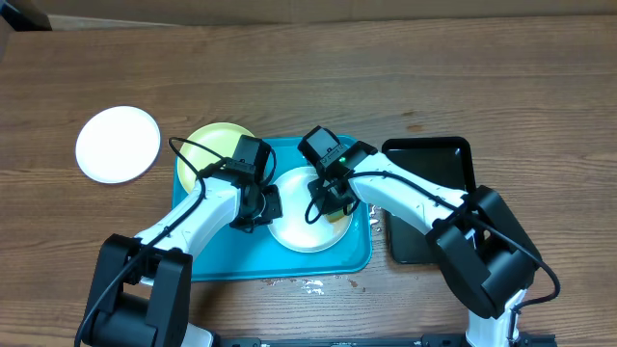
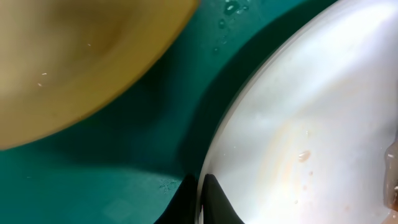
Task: Clean dirty plates on tray and stack at the side
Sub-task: 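Scrub the white plate with the sponge in the right gripper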
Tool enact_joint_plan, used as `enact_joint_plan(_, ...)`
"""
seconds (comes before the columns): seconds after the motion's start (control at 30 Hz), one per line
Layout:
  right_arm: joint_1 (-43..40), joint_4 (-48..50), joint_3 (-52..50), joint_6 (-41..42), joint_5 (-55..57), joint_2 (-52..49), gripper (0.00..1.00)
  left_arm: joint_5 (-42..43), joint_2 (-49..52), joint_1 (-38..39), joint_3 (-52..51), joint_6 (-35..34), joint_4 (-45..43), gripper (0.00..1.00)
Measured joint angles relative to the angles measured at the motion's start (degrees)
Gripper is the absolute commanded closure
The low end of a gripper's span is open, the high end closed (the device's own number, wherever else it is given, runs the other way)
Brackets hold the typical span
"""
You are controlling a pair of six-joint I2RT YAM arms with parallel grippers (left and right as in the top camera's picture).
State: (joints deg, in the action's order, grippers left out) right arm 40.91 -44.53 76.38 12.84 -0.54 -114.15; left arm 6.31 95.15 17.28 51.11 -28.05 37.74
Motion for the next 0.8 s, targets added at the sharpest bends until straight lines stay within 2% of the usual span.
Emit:
enact_joint_plan(0.4, -0.44, 6.51, -1.97, 0.63, -18.47, 0.07, 0.96, -0.42, 0.00, -0.11, 0.00, 0.00, 0.11, 0.96)
enact_joint_plan(0.63, -4.70, 1.86, 2.97, -0.74, -31.39, 0.00, 0.96, -0.22, 0.00, -0.11, 0.00, 0.00, -0.07, 0.96)
enact_joint_plan(0.8, -9.20, -3.61, 5.18, -1.77, -32.81, 3.08, 0.96, -0.04, 0.00, -0.11, 0.00, 0.00, -0.07, 0.96)
